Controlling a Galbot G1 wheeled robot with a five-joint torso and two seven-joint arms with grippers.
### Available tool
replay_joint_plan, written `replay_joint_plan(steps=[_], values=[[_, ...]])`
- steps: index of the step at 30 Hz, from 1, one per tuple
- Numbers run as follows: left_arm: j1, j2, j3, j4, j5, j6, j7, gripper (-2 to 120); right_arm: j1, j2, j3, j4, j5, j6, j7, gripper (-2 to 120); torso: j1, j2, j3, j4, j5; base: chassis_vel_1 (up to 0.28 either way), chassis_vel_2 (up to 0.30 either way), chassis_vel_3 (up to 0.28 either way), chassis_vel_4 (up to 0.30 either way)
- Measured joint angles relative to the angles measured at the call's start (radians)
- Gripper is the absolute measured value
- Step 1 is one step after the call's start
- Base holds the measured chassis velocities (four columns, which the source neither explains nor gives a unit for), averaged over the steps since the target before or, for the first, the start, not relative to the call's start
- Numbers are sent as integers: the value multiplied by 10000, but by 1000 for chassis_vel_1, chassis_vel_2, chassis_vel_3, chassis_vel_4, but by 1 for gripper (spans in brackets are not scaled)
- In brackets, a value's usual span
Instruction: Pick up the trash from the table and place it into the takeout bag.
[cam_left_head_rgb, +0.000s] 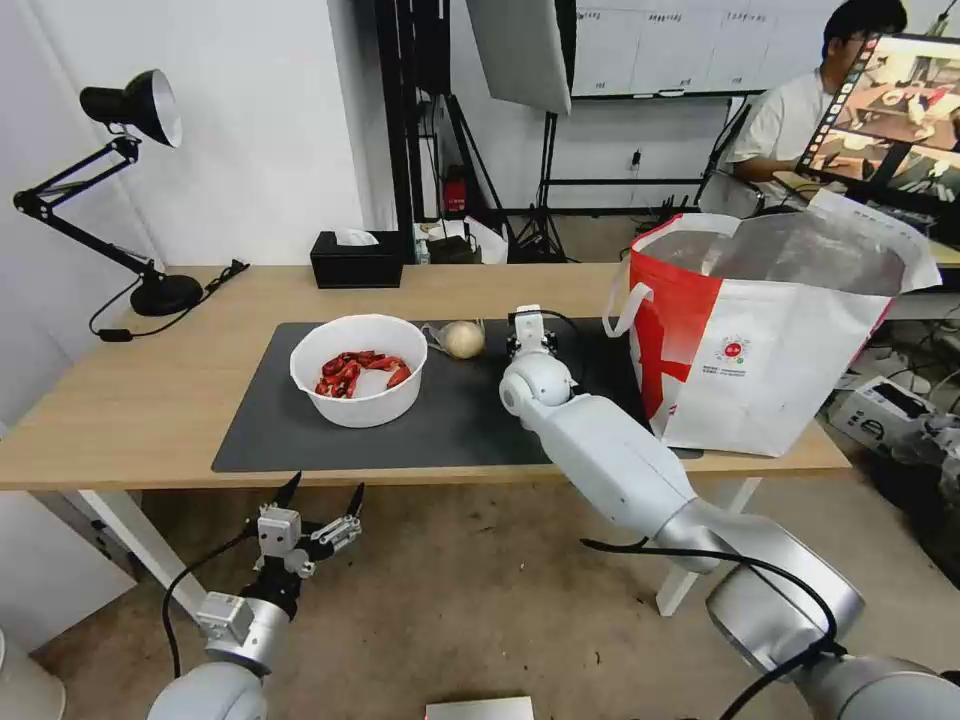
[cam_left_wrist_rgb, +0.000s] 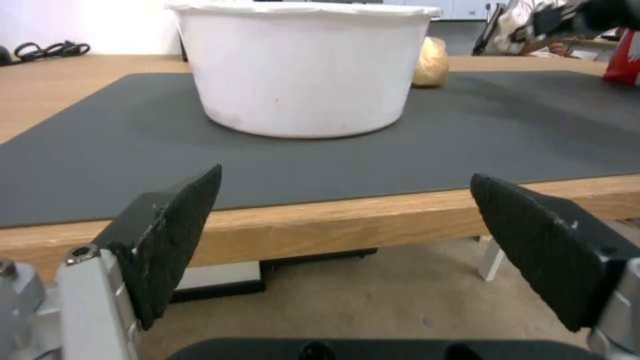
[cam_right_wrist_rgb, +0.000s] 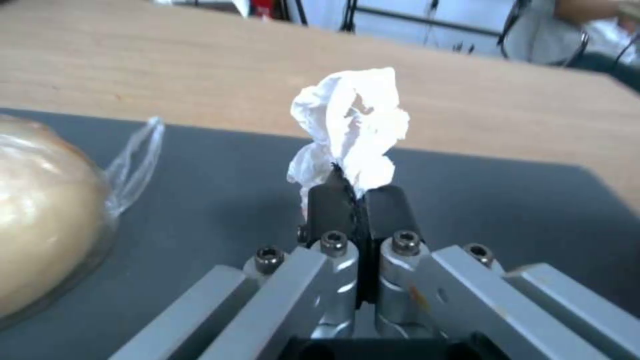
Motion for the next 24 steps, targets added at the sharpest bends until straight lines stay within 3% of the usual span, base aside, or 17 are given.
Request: replay_joint_plan(steps=[5,24], values=[[33,-20,0,-24,14,-1,-1,100,-405,-781,-144,1632,-66,89,301,0,-1,0,-1,-1,0,0,0,0,0],[203,-81,-159,-87,39,-28,-9,100,-1062,-1772,-50,4183,-730,311,316,0,0,0,0,0,-1,0,0,0,0]])
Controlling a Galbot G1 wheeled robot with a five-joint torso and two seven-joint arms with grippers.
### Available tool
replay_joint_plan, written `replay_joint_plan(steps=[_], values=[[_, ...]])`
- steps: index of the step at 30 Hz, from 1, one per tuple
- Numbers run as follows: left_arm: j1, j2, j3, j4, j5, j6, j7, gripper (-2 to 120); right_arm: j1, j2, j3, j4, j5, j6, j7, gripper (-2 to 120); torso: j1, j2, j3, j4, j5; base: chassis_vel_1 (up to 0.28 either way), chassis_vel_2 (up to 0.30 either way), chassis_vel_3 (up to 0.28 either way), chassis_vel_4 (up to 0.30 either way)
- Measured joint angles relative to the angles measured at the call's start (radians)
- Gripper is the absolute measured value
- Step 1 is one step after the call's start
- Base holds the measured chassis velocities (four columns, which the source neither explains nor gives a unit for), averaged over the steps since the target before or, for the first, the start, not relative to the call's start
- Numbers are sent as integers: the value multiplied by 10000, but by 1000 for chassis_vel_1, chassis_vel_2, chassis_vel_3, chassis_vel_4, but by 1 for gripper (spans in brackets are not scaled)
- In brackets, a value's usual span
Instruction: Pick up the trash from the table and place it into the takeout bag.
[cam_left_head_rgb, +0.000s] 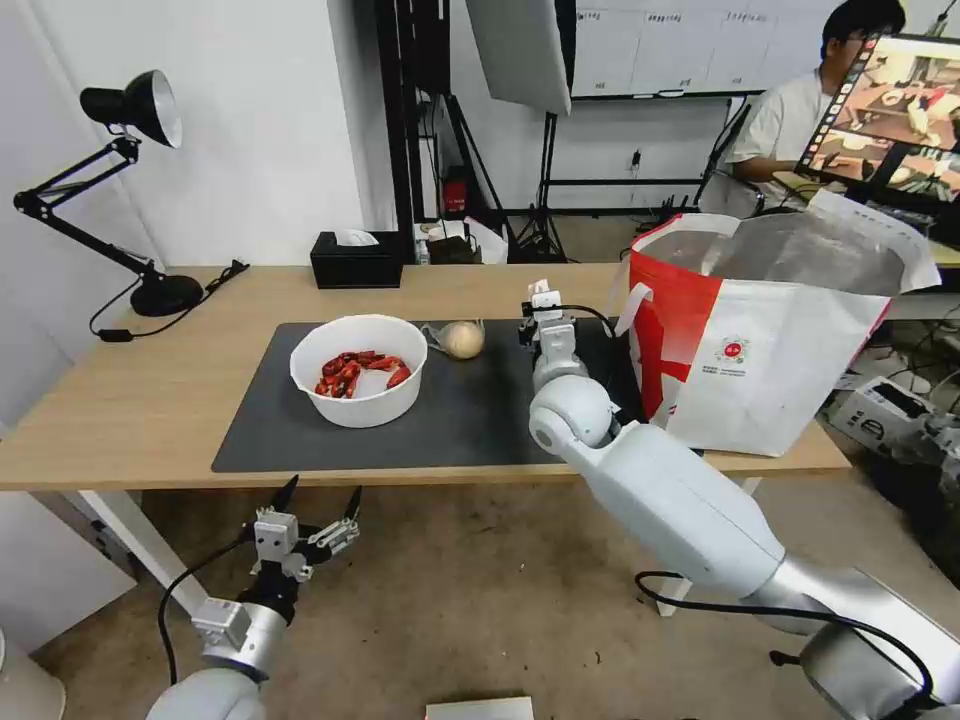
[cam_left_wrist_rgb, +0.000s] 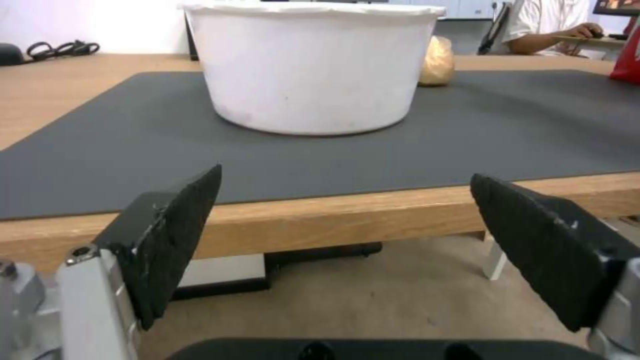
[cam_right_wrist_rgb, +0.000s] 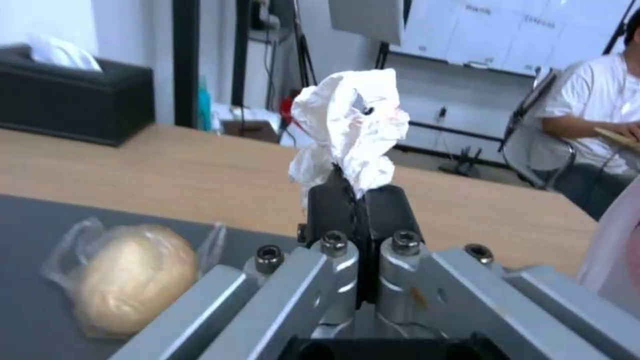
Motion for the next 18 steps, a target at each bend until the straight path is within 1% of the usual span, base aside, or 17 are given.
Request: replay_joint_plan(steps=[5,6,8,9,12,13,16,17,18], values=[[161,99,-162,-123,-117,-2,-1,100,-211,-104,329,802,-233,29,-92,0,-1,0,0,0,2,0,0,0,0],[161,99,-162,-123,-117,-2,-1,100,-211,-104,329,802,-233,29,-92,0,-1,0,0,0,2,0,0,0,0],[236,163,-259,-156,-145,-3,-1,100,-232,-247,555,1322,-428,60,-196,0,0,0,0,0,-1,0,0,0,0],[236,163,-259,-156,-145,-3,-1,100,-232,-247,555,1322,-428,60,-196,0,0,0,0,0,-1,0,0,0,0],[285,192,-340,-223,-175,-5,-1,100,-158,-537,1025,1975,-686,95,-260,0,-1,0,0,0,0,0,0,0,0],[285,192,-340,-223,-175,-5,-1,100,-158,-537,1025,1975,-686,95,-260,0,-1,0,0,0,0,0,0,0,0],[298,188,-359,-241,-178,-5,-1,100,-70,-900,1579,2329,-992,98,-364,0,0,0,0,1,1,0,0,0,0],[298,188,-359,-241,-178,-5,-1,100,-70,-900,1579,2329,-992,98,-364,0,0,0,0,1,1,0,0,0,0],[300,179,-360,-243,-178,-6,-3,100,-64,-1082,1849,2438,-1070,69,-409,0,-1,0,0,0,0,0,0,0,0]])
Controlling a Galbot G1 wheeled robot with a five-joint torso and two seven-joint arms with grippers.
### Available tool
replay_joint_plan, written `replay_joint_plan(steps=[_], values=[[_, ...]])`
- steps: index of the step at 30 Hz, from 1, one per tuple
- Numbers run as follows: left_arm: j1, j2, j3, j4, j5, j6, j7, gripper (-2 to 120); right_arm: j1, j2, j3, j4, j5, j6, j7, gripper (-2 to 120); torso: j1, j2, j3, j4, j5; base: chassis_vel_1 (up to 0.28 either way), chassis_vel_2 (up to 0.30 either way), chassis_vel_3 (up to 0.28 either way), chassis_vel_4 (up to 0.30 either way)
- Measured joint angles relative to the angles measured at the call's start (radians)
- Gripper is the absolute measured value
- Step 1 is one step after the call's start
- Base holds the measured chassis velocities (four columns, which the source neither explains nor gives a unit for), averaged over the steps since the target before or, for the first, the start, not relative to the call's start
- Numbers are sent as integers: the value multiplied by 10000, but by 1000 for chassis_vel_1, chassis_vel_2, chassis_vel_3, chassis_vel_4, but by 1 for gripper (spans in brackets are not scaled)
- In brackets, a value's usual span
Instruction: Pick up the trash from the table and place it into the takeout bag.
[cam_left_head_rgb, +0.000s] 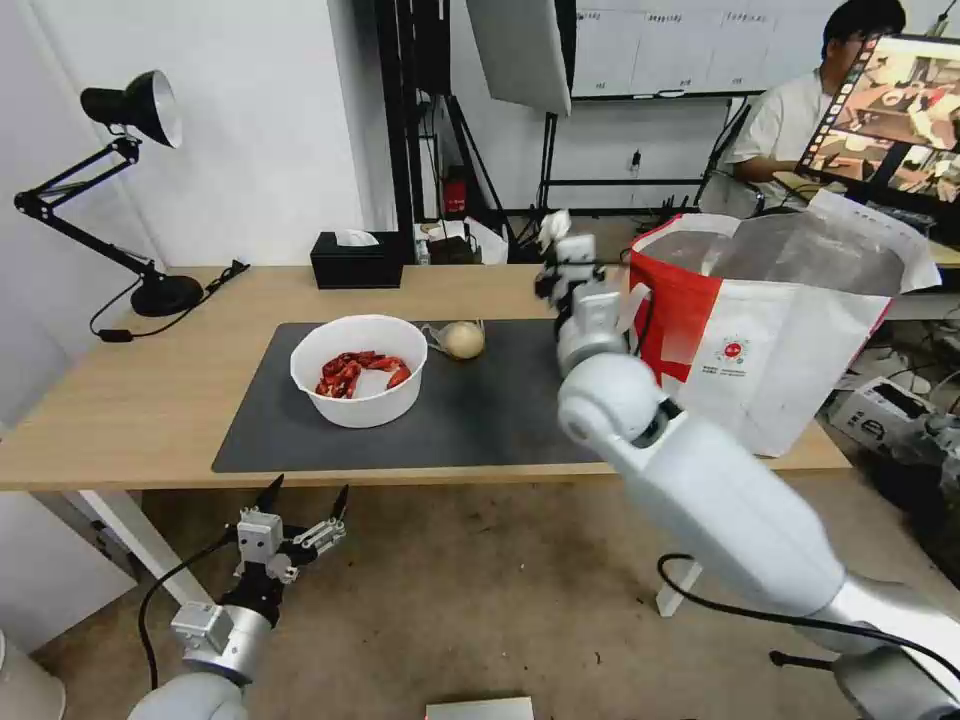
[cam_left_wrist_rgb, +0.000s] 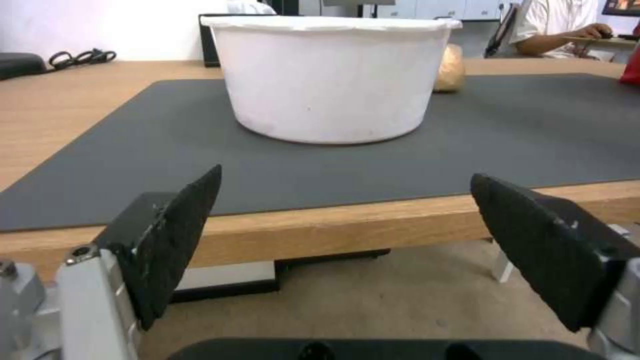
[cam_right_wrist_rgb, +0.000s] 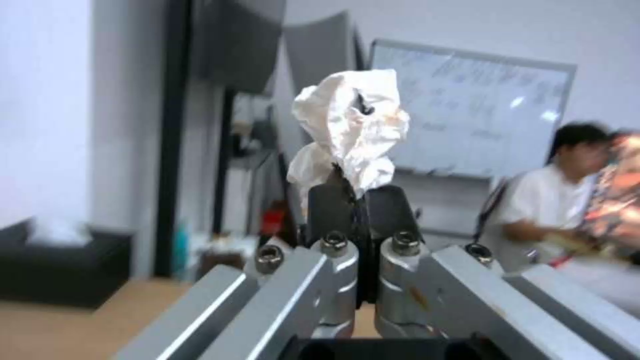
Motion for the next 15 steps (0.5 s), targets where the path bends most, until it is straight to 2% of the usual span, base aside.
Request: replay_joint_plan(steps=[8,15], values=[[-56,8,106,-4,6,0,-11,100,-333,-1038,1483,281,-352,-342,-140,0,0,0,0,-2,0,0,0,0,0],[-103,1,264,20,34,23,-14,100,-718,-1293,1977,-76,-760,-590,-59,0,0,-1,1,-2,3,0,0,0,0]])
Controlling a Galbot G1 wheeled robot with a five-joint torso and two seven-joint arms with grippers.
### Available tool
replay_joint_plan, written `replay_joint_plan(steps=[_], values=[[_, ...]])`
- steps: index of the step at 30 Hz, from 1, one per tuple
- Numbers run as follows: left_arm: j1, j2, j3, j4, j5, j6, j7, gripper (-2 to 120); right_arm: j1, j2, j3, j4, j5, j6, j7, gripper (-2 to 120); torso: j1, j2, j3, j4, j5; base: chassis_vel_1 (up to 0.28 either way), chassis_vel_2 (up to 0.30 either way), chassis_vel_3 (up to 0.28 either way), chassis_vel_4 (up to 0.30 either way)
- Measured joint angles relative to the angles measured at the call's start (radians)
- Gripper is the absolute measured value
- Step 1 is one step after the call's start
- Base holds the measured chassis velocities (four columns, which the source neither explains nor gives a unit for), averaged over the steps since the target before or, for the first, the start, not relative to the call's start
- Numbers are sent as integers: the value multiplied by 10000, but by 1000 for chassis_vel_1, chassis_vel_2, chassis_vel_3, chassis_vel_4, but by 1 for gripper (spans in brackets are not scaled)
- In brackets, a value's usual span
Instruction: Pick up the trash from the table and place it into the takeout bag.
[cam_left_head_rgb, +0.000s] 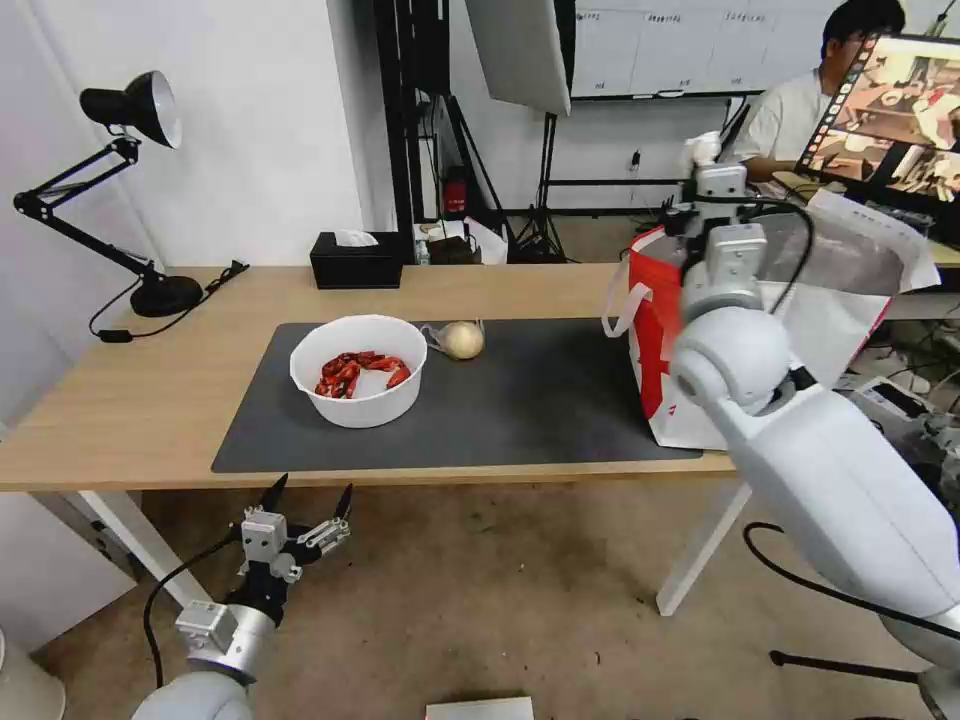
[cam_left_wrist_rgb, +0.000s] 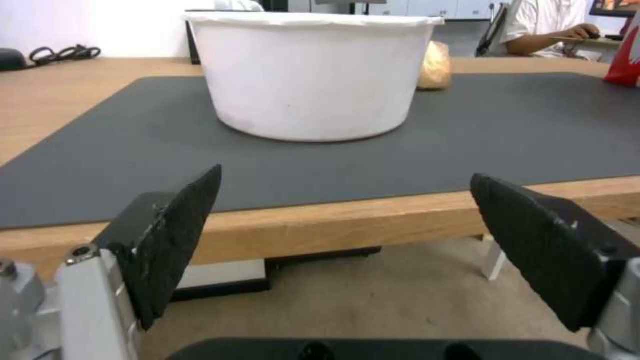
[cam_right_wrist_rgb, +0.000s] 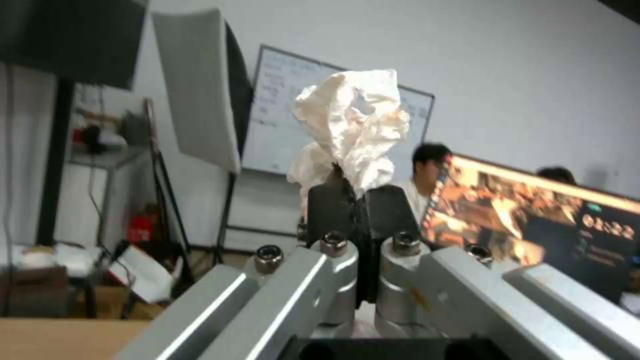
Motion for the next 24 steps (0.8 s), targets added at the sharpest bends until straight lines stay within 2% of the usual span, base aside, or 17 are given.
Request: replay_joint_plan(steps=[2,4,7,9,10,12,13,14,18,19,24], values=[[0,1,18,0,1,6,0,100,-36,-23,27,13,211,-172,185,3,0,-1,0,1,-1,0,0,0,0],[0,22,32,0,0,12,2,100,-44,-70,57,60,621,-432,471,15,0,-1,0,1,-3,0,0,0,0],[-8,48,33,0,-3,16,2,100,-8,-92,64,85,840,-586,561,24,0,-1,0,1,-2,0,0,0,0],[-22,50,33,11,-4,22,-4,100,8,-85,64,108,911,-617,606,34,0,-1,0,1,-5,0,0,0,0],[-22,50,33,11,-4,22,-4,100,8,-85,64,108,911,-617,606,34,0,-1,0,1,-5,0,0,0,0],[-22,50,26,-5,-9,34,-12,100,-18,-60,45,121,983,-631,639,41,0,-1,0,1,-4,0,0,0,0],[-15,49,26,-16,-11,36,-12,100,-29,-50,33,122,1000,-634,657,48,0,-1,0,1,-3,0,0,0,0],[-15,49,26,-16,-11,36,-12,100,-29,-50,33,122,1000,-634,657,48,0,-1,0,1,-3,0,0,0,0],[16,41,25,-24,-11,38,-12,100,-2,-47,1,136,1033,-640,678,67,0,-1,-1,2,-3,0,0,0,0],[16,41,25,-24,-11,38,-12,100,-2,-47,1,136,1033,-640,678,67,0,-1,-1,2,-3,0,0,0,0],[23,30,27,-48,-12,38,-11,100,-100,-65,-3,180,1040,-643,681,86,0,-1,0,2,-3,0,0,0,0]])
